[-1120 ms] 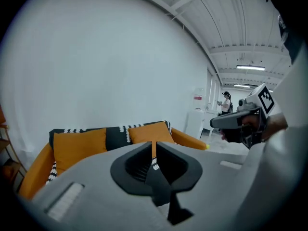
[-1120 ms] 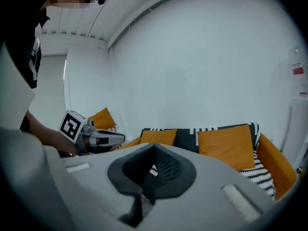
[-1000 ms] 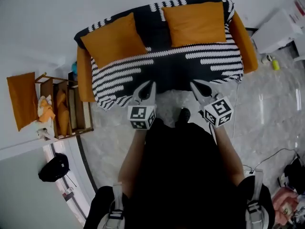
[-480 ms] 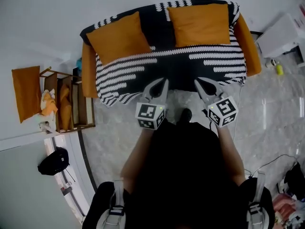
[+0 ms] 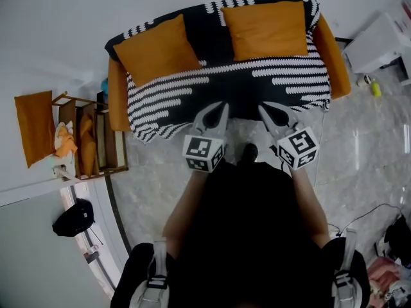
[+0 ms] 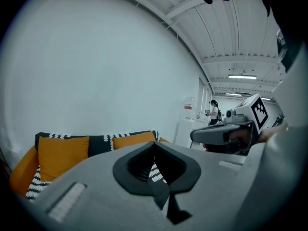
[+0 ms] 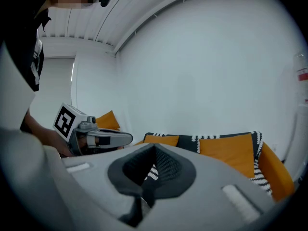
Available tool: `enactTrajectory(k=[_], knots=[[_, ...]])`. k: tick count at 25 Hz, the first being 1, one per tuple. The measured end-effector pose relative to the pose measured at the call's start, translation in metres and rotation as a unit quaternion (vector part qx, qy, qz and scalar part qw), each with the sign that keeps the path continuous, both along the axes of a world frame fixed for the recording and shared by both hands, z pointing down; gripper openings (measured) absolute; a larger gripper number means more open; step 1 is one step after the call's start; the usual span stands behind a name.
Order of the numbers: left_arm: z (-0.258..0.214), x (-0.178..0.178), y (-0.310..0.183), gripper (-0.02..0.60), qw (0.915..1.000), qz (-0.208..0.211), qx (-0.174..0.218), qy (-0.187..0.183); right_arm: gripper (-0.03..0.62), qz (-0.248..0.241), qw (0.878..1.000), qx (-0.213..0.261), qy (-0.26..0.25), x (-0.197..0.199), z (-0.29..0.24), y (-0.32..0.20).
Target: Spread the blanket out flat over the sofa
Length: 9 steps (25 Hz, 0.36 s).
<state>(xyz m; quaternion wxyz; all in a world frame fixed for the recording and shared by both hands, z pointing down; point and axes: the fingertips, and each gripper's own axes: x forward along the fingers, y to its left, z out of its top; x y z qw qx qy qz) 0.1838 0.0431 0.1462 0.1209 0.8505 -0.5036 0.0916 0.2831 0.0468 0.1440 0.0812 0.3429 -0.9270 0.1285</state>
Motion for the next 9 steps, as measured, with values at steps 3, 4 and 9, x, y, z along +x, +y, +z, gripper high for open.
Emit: enactTrajectory(k=[3,4,9], knots=[[-0.0009,0.0018,-0.0010,0.011,1.0000,0.000,0.001,0.000,0.002,-0.001,1.000,0.001,0.000,0.0010,-0.0008,-0.0009],[-0.0006,0.0023,-0.0014,0.011,1.0000,0.000,0.000,0.000,0.002,-0.001,1.000,0.001,0.001,0.0014,-0.0008,-0.0013],[0.0014,0.0040,-0.0020,0.011,1.0000,0.000,-0.002,0.000,0.002,-0.001,1.000,0.002,0.003,0.0027,0.0001,-0.0026]])
